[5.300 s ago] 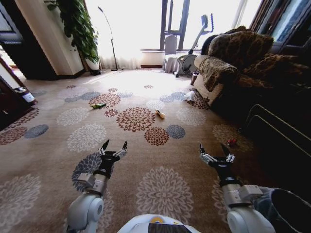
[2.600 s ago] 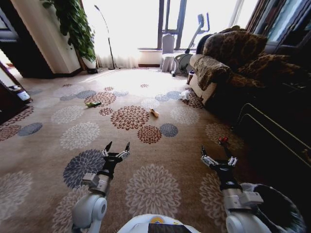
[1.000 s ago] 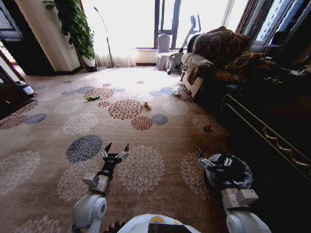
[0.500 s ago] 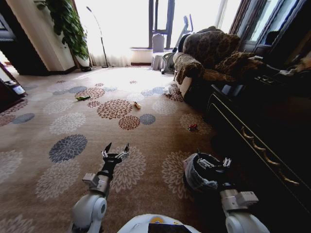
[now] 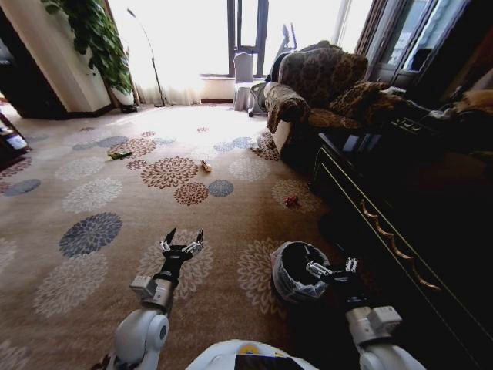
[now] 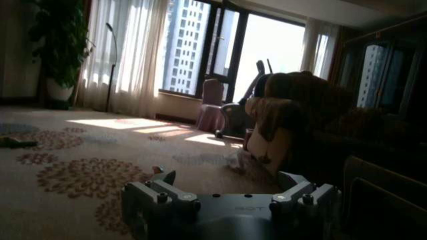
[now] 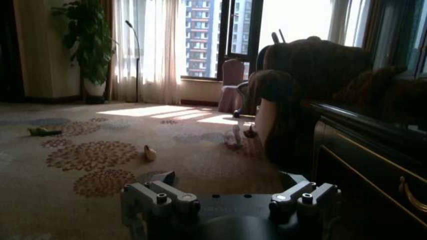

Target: Pick up the trash from the ground and place it into the trash bin.

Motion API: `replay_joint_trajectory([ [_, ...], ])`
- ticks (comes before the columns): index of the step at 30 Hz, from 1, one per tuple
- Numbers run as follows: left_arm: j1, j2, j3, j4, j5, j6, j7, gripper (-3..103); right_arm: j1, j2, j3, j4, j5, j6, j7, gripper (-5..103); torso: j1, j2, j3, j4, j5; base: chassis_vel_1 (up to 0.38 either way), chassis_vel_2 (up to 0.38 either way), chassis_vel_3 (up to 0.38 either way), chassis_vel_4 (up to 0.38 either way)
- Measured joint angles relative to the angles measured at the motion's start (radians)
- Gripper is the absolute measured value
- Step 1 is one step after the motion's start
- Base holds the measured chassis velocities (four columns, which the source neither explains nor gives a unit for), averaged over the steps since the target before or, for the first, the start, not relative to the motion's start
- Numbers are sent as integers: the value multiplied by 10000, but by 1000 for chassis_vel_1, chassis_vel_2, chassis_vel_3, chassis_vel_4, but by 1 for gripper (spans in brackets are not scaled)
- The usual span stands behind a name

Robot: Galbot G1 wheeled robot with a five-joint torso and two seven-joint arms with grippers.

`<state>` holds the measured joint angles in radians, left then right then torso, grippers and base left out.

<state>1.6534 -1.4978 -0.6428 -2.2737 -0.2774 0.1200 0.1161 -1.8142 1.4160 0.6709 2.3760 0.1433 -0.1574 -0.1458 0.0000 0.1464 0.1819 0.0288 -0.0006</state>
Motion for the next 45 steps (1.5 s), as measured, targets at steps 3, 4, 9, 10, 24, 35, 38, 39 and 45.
replay_joint_trajectory([
  [3, -21, 12, -1, 12, -1, 0, -1, 100, 475, -630, 100, -432, 415, -701, 278, 100, 0, 0, 0, 0, 6, 0, 0, 0, 0],
  [4, -22, 13, 1, 16, -1, -1, -2, 100, 608, -794, 130, -620, 468, -802, 326, 100, 0, 0, 0, -1, 10, 0, 0, 0, 0],
  [9, 29, -13, 20, 20, 57, 1, -1, 100, 1835, -2001, 194, -2714, 687, -1175, 534, 100, 1, 0, 1, -1, 14, 0, 0, 0, 0],
  [10, 83, -26, -5, 20, 72, 5, -3, 100, 2152, -2282, 102, -3269, 806, -1273, 543, 100, 1, 0, 2, 1, 10, 0, 0, 0, 0],
  [24, 121, -177, -74, 198, 176, 31, -15, 100, 3501, -3977, -322, -5972, 1462, -2030, 182, 100, 0, -1, 2, -2, 7, 0, 0, 0, 0],
  [35, 100, -221, -105, 276, 218, 33, -42, 100, 4131, -4739, -1069, -6561, 2318, -2587, 54, 95, 1, -1, 1, 0, 6, 0, 0, 0, 0],
  [38, 88, -278, -96, 352, 217, 6, -64, 100, 4502, -5175, -1554, -7047, 2714, -2805, 6, 75, 1, -1, 0, 0, 7, 0, 0, 0, 0],
  [39, 89, -285, -96, 359, 217, 1, -65, 100, 4573, -5215, -1610, -7119, 2729, -2818, -7, 75, 1, 0, 0, 1, 7, 0, 0, 0, 0],
  [45, 95, -306, -100, 415, 217, -24, -76, 100, 4839, -5519, -2007, -7411, 2758, -2951, -211, 53, 0, -1, 0, 1, 6, 0, 0, 0, 0],
])
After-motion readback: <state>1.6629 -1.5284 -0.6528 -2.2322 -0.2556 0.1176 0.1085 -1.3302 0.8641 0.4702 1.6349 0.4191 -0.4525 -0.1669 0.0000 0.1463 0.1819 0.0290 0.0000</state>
